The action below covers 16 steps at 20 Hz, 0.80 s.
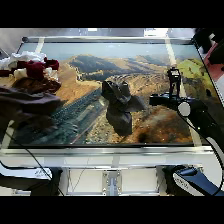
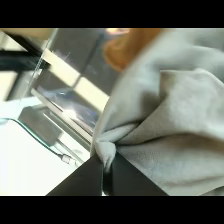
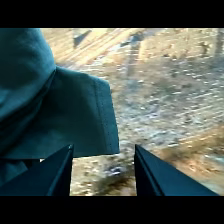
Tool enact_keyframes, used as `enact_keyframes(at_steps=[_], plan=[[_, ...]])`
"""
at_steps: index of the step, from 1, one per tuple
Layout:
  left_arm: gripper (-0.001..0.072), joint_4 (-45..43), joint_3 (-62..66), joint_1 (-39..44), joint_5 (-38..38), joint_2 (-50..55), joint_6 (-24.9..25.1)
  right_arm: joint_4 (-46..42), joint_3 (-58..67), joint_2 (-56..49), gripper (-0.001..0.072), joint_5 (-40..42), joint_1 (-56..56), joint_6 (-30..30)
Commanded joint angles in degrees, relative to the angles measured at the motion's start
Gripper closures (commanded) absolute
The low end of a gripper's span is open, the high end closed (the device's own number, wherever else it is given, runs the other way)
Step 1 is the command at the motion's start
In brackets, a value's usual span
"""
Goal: Fold the shirts.
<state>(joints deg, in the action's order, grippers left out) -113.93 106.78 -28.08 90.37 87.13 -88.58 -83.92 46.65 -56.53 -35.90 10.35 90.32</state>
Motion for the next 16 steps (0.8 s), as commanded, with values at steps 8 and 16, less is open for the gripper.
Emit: enact_keyframes(at_steps=[8,16], plan=[[0.0023,37.1,3.9,-10.8,-9.6,0.6,0.5,1.2,0.0,0.0,0.027,1.9,0.0,3.1],[0.0022,62.2,4.0,14.8,-18.8,1.3,9.2,0.9,-1.3,-0.9,0.0269,1.0,0.0,3.1]])
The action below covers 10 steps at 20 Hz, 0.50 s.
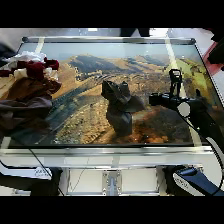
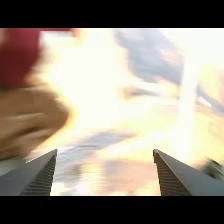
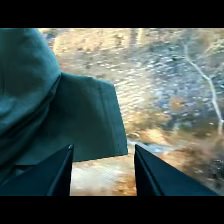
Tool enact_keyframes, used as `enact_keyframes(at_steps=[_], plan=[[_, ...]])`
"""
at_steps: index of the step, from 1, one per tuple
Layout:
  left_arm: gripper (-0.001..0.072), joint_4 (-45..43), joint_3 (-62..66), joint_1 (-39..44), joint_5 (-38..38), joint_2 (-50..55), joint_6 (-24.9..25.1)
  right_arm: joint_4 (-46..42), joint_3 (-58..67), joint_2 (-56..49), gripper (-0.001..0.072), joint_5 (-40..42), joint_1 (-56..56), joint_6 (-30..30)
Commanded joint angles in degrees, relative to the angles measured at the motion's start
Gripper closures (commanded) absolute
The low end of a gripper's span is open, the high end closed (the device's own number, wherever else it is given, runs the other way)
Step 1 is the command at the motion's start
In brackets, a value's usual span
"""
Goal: Fold the shirts.
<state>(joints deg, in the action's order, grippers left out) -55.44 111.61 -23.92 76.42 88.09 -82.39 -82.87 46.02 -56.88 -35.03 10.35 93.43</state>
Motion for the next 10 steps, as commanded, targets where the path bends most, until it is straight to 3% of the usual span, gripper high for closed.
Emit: enact_keyframes(at_steps=[1,3,5,7,10], plan=[[0.0023,1.9,-1.7,16.0,-8.4,0.8,3.0,0.6,-0.9,-1.4,0.0269,0.1,0.0,0.0],[0.0023,1.0,-2.1,26.4,-12.9,4.0,2.0,1.9,-1.0,-3.0,0.0268,-0.4,0.0,-0.8],[0.0022,0.0,-2.1,34.6,-10.8,9.5,-3.8,1.9,-1.0,-3.9,0.0268,-0.8,0.0,-2.5],[0.0021,-0.7,-2.1,40.1,-7.6,15.8,-9.6,0.7,-1.0,-3.9,0.0268,-1.0,0.0,-4.9],[0.0021,0.2,-2.1,45.6,-7.0,22.7,-13.8,-3.5,-1.0,-3.9,0.0268,-2.6,0.0,-5.3]])
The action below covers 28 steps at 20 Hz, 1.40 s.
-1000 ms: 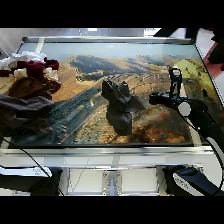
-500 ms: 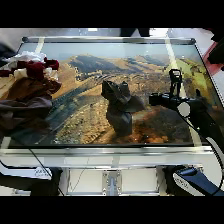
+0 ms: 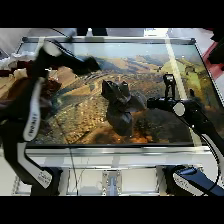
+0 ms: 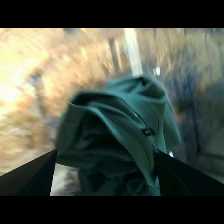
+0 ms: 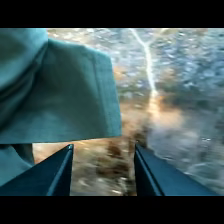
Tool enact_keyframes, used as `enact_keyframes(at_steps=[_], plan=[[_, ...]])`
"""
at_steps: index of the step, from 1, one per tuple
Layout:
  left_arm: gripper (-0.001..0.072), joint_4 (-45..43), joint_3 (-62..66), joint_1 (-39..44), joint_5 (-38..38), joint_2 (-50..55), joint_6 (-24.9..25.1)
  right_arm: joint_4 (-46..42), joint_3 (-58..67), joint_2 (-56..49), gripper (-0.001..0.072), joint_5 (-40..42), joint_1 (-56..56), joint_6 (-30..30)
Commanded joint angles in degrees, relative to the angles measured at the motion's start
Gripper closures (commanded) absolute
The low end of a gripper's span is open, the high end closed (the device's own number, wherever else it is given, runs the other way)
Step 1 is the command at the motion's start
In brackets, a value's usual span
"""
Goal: Fold the shirts.
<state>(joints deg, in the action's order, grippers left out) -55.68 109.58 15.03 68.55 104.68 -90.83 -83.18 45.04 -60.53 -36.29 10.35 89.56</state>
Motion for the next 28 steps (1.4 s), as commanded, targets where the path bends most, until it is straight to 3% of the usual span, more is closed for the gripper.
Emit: enact_keyframes(at_steps=[1,5,9,13,14,15,16,18,28], plan=[[0.0021,1.2,0.0,8.1,1.0,7.4,-5.4,-4.4,0.0,-0.3,0.0269,-1.8,0.0,-1.4],[0.0,3.2,0.0,12.6,1.6,9.7,-5.4,-6.8,0.0,-0.3,0.0268,-1.7,0.0,-1.5],[0.0,3.2,0.0,13.6,8.4,9.7,-5.4,-7.7,0.0,-0.3,0.0268,-1.6,0.0,-1.5],[0.0013,5.4,0.0,14.8,-1.9,9.7,-5.4,-7.4,0.0,-0.3,0.0269,0.3,0.0,-1.5],[0.0137,8.1,0.0,15.1,-4.5,9.7,-5.4,-7.4,0.0,-0.3,0.0269,0.3,0.0,-1.5],[0.0455,11.5,0.0,15.2,-6.6,9.7,-5.1,-7.3,0.0,-0.3,0.0269,0.2,0.0,-1.5],[0.0682,14.4,0.0,15.3,-8.2,9.7,-3.3,-7.2,-0.1,-0.3,0.0269,0.2,0.0,-1.5],[0.0695,18.7,1.0,15.1,-8.7,9.6,1.4,-4.9,-0.1,-1.0,0.0269,0.2,0.0,-0.8],[0.0695,17.7,8.0,9.6,-2.8,8.1,1.5,16.6,0.0,-21.2,0.0268,8.0,-1.2,-1.2]])
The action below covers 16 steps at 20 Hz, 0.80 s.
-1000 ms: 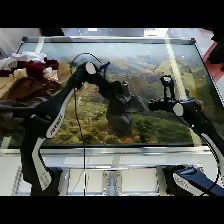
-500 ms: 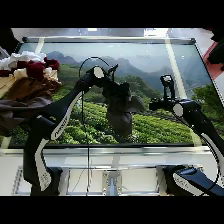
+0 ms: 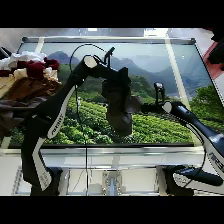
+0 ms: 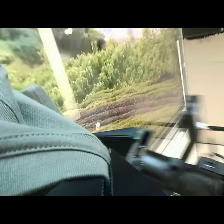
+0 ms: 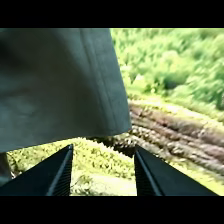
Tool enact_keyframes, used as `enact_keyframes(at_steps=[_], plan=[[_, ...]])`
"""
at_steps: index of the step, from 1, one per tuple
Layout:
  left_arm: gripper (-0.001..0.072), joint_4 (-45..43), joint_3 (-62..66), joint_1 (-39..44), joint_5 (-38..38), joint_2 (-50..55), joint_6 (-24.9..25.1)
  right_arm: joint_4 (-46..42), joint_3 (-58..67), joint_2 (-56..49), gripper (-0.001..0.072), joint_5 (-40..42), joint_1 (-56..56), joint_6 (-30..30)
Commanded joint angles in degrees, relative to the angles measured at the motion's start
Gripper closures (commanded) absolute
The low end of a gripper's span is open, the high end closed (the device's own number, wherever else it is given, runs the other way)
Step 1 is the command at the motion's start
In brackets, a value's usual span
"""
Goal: Fold the shirts.
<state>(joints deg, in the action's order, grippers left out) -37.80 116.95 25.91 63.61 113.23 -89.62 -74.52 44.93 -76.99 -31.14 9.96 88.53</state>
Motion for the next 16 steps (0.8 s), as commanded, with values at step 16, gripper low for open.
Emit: enact_keyframes(at_steps=[16], plan=[[0.0696,-14.5,0.7,-9.1,2.4,-12.8,2.4,45.6,4.9,-4.8,0.0269,-23.0,-4.8,-35.6]])
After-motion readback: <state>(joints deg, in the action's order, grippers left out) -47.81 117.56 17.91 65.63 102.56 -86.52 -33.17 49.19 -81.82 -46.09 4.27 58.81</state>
